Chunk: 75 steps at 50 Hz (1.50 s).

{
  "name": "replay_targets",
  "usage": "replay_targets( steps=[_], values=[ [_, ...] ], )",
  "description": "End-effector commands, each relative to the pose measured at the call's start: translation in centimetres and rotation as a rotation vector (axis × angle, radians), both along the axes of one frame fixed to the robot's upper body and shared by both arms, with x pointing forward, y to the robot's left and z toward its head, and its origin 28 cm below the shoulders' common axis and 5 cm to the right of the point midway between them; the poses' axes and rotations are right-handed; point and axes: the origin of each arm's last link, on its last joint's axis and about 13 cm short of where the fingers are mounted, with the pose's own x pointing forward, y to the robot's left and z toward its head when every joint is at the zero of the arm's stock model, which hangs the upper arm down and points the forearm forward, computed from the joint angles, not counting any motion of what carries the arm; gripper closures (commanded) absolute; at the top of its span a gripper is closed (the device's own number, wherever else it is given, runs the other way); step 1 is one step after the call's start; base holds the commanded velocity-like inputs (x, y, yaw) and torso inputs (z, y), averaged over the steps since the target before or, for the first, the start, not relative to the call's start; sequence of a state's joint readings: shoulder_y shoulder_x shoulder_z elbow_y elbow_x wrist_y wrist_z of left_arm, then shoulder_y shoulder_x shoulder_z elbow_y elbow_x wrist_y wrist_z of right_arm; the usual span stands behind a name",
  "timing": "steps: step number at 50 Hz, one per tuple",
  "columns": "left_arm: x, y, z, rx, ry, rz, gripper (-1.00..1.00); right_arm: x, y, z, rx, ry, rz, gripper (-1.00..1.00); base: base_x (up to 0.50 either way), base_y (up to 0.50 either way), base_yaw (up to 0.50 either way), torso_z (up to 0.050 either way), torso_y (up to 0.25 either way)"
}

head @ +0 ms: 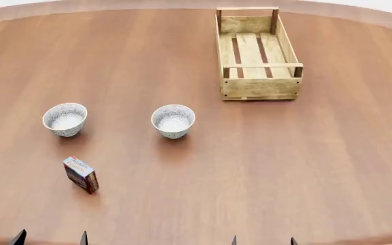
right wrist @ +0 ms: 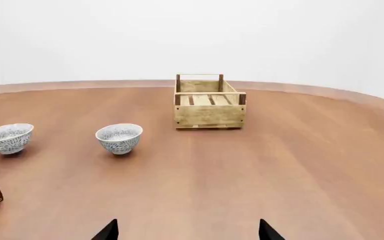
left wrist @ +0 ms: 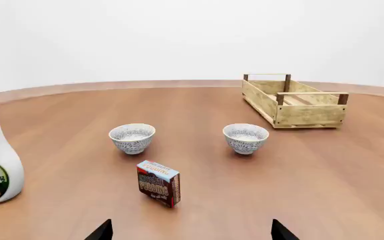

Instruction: Stack the right bowl on the left bowl and place them in the tray.

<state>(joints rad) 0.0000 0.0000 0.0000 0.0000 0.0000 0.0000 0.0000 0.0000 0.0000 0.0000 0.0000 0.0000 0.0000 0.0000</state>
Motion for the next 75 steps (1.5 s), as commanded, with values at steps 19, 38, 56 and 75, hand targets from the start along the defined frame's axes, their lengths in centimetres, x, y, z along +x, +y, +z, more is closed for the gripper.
replay_targets(
  steps=[19,38,56,75],
  values=[
    [0.0,0.0,0.2,0.002,0.008,0.011,-1.0,0.0,0.1,-0.1,-0.008,0.007,-0.021,-1.0,0.0,0.0,0.0,0.0,0.0],
    [0.1,0.0,0.2,0.009,0.006,0.025,-1.0,0.0,0.1,-0.1,-0.033,-0.011,-0.055,-1.0,0.0,0.04,0.0,0.0,0.0],
    [0.1,0.0,0.2,0.013,0.005,0.026,-1.0,-0.1,0.2,-0.2,-0.009,0.004,-0.036,-1.0,0.0,0.39,0.0,0.0,0.0],
    [0.6,-0.4,8.7,0.045,0.012,-0.009,-1.0,0.3,-0.3,9.4,0.044,0.05,-0.009,-1.0,0.0,0.0,0.0,0.0,0.0]
  ],
)
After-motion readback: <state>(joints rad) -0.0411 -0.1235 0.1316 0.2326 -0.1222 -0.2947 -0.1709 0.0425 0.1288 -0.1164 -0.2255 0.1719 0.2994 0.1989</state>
